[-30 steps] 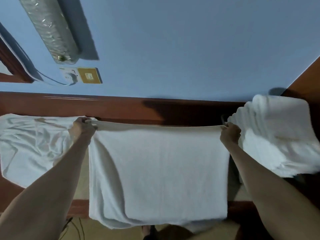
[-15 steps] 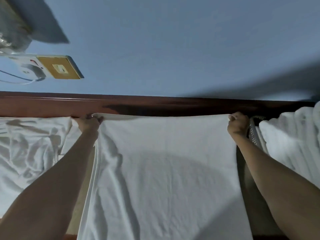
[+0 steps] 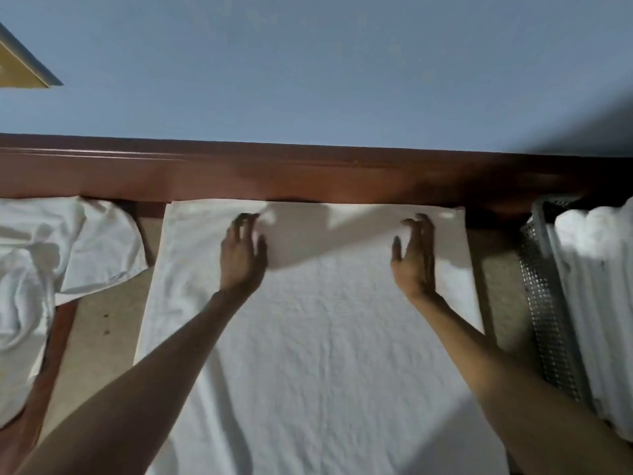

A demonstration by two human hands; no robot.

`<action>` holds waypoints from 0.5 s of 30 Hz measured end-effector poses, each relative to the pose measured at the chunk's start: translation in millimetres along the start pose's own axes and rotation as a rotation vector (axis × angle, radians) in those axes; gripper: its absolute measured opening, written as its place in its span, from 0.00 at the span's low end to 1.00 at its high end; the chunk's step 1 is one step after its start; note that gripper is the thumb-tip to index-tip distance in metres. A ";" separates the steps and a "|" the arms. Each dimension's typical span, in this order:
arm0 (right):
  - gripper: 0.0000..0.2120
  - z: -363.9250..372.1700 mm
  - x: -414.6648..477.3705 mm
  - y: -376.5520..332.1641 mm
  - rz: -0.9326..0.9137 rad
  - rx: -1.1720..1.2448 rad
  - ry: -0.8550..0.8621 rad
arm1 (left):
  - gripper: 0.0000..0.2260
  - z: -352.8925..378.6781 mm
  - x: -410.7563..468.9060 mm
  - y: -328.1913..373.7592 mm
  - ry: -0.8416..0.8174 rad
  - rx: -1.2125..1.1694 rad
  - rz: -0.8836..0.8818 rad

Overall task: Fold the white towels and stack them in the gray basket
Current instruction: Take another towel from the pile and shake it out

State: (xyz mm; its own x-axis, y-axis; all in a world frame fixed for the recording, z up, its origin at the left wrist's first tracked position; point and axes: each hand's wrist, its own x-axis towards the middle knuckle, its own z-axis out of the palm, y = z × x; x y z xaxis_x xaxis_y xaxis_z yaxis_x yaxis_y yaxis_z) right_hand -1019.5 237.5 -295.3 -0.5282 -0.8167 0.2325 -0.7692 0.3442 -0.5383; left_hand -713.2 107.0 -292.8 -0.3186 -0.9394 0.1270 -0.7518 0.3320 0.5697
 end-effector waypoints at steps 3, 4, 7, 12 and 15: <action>0.18 38.7 -11.1 -8.6 -0.206 -0.055 -0.164 | 0.23 45.2 4.9 33.3 -0.206 0.060 0.133; 0.20 48.0 -10.0 -8.5 -0.254 -0.077 -0.197 | 0.24 55.9 8.7 39.9 -0.264 0.087 0.154; 0.25 56.2 -0.8 2.7 -0.320 -0.170 -0.325 | 0.28 79.0 13.6 42.1 -0.353 0.244 0.232; 0.27 32.8 13.1 45.2 -0.330 -0.253 -0.304 | 0.30 80.5 13.4 46.1 -0.383 0.338 0.220; 0.27 15.9 15.6 68.7 -0.227 -0.266 -0.283 | 0.30 78.0 11.8 47.7 -0.383 0.348 0.203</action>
State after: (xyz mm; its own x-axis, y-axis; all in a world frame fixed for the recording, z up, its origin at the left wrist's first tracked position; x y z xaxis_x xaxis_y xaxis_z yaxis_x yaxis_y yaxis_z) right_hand -1074.8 241.0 -341.6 -0.2446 -0.9671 0.0704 -0.9396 0.2184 -0.2636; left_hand -797.8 118.4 -327.4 -0.6153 -0.7768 -0.1345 -0.7790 0.5729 0.2547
